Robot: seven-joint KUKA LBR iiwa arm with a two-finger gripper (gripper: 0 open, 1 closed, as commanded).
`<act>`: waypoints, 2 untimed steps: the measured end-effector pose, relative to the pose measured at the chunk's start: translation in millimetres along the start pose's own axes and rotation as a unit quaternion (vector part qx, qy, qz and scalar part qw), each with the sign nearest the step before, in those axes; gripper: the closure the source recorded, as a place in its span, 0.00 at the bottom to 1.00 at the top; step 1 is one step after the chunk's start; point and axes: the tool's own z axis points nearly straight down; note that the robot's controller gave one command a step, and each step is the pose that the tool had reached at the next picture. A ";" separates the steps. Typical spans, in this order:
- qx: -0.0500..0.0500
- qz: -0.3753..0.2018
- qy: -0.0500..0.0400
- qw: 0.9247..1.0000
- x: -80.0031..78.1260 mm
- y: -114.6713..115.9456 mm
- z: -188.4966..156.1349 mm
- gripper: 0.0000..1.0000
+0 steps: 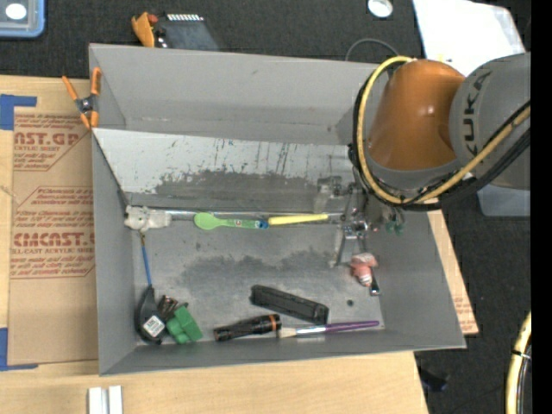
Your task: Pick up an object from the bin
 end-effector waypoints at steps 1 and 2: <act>0.000 0.000 -0.004 1.000 -1.6 0.0 -4.6 0.00; 0.000 0.042 -0.005 0.999 32.1 29.1 61.5 0.00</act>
Offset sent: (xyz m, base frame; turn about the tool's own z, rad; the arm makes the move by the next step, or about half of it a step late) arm -0.0573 0.0494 -0.1089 0.1418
